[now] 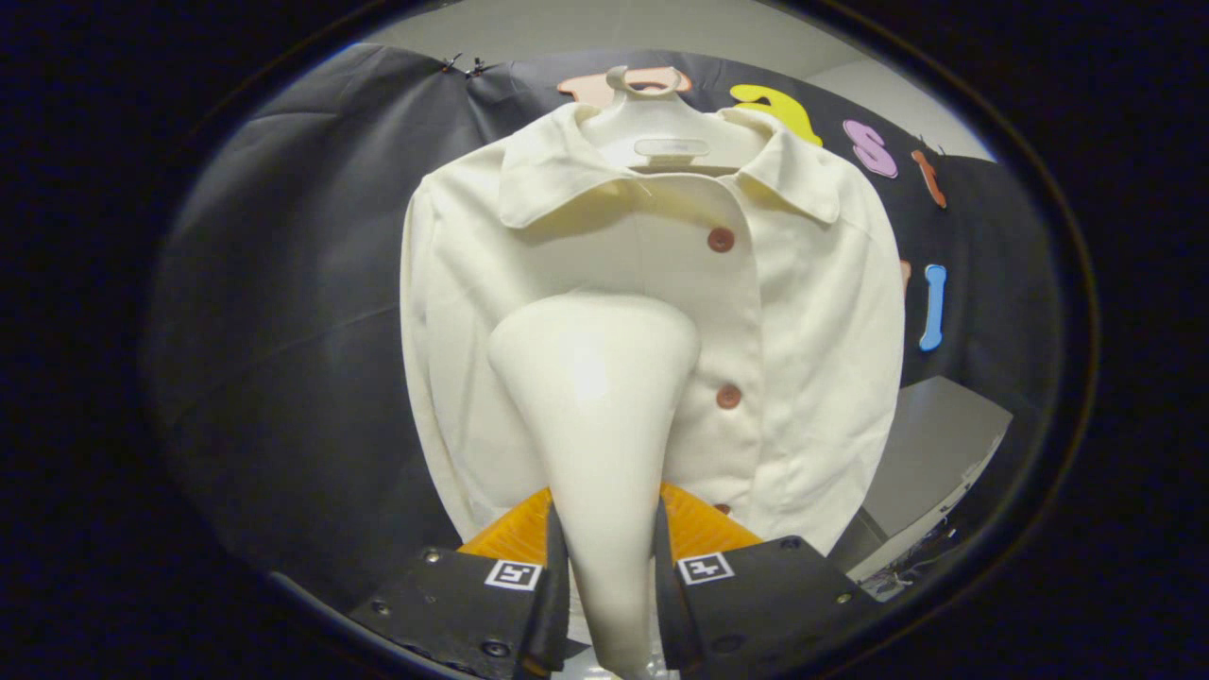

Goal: Iron the clothes twice with a garment steamer, once on the left side and once on the right side.

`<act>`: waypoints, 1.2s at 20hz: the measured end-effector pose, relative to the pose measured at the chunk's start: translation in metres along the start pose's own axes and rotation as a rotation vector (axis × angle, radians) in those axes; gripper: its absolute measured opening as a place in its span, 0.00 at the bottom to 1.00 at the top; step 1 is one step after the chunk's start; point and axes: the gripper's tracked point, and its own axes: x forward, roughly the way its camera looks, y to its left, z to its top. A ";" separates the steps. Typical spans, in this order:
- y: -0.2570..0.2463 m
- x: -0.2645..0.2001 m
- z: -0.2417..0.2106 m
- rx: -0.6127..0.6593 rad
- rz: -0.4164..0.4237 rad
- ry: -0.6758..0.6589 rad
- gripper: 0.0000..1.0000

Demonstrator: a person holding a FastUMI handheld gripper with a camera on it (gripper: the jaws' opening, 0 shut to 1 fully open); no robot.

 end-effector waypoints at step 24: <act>-0.019 0.032 -0.202 -0.070 -0.042 0.280 0.39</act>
